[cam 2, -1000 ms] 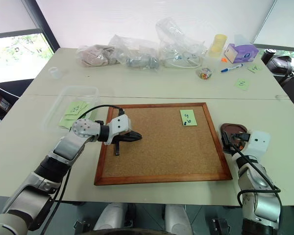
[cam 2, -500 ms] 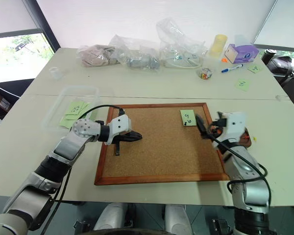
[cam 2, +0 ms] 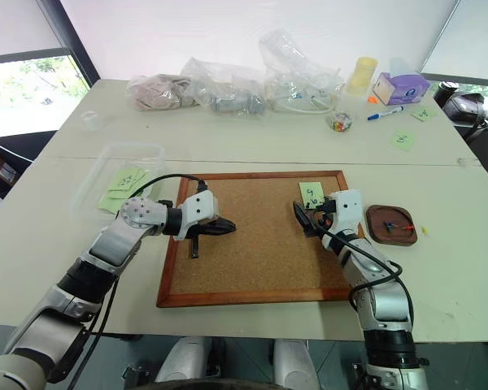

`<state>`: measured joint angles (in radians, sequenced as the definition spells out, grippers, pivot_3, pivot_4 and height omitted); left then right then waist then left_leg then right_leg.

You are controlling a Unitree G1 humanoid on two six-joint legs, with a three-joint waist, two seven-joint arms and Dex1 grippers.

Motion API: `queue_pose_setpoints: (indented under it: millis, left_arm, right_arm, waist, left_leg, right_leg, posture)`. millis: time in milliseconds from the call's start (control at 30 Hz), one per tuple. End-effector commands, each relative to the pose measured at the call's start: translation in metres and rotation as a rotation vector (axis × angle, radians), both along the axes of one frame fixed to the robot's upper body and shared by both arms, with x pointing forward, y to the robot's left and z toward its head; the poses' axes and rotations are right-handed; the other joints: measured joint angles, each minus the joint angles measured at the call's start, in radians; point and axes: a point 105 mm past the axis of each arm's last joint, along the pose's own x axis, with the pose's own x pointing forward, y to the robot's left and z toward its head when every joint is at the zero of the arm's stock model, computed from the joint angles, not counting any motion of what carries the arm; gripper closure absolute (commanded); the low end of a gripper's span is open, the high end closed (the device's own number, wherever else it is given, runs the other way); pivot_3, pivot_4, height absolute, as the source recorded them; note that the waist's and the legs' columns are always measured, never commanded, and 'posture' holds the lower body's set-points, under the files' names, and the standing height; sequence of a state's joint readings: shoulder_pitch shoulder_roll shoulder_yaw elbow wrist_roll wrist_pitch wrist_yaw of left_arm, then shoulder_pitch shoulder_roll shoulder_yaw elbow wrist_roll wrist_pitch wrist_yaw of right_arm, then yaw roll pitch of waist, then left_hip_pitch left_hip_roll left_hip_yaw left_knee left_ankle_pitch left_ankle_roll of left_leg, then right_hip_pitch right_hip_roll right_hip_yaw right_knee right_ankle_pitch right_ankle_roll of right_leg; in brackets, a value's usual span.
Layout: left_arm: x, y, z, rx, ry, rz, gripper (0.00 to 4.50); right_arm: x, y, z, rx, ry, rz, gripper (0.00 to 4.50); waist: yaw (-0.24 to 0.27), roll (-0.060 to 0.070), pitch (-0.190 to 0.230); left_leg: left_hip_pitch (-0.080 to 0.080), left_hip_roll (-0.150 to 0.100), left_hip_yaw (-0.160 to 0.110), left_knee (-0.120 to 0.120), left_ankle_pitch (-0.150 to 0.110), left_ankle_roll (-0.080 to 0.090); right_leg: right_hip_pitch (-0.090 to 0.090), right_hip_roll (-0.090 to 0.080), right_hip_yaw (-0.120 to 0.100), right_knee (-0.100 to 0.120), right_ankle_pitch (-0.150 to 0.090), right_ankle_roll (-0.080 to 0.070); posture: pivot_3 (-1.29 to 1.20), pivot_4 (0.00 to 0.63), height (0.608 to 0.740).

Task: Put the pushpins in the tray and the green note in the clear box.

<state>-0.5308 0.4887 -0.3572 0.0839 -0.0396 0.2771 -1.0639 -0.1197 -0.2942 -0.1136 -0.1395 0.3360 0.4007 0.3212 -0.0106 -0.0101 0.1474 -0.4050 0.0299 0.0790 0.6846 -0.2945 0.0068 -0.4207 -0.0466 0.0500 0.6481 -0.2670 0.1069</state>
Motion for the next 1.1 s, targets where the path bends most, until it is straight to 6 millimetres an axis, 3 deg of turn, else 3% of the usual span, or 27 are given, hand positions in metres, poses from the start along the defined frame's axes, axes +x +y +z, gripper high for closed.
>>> queue_pose_setpoints:
  millis: [33,233,467,1100]
  left_arm:
    - [-0.004,0.002,-0.014,0.039,0.039,0.011,4.50]
    - [-0.004,0.002,-0.014,0.039,0.038,0.012,4.50]
    - [-0.003,0.002,-0.013,0.037,0.034,0.014,4.50]
    - [-0.008,0.008,-0.022,0.079,0.061,-0.012,4.50]
  right_arm:
    - [0.003,0.005,0.007,-0.005,-0.039,0.019,1.37]
    - [0.001,0.008,0.003,0.012,-0.017,0.032,4.47]
    - [-0.002,0.008,0.004,0.020,-0.025,0.032,4.47]
    - [-0.002,-0.004,0.037,0.000,-0.209,-0.024,4.47]
  waist:
    - [0.000,0.000,0.000]
    - [-0.001,0.000,0.000]
    - [-0.001,0.000,0.000]
    - [-0.004,0.000,0.000]
  left_leg:
    - [0.000,0.000,0.000,0.000,0.000,0.000]
    - [0.000,0.000,0.000,0.000,0.000,0.000]
    - [0.000,0.000,0.000,0.000,0.000,0.000]
    - [0.000,0.000,0.000,0.000,0.000,0.000]
  right_leg:
    - [0.000,0.000,0.000,0.000,0.000,0.000]
    - [0.000,0.000,0.000,0.000,0.000,0.000]
    - [0.000,0.000,0.000,0.000,0.000,0.000]
    - [0.000,0.000,0.000,0.000,0.000,0.000]
  posture:
    - [0.00,0.150,0.737]
    - [0.00,0.150,0.737]
    - [0.00,0.150,0.737]
    - [0.00,0.150,0.737]
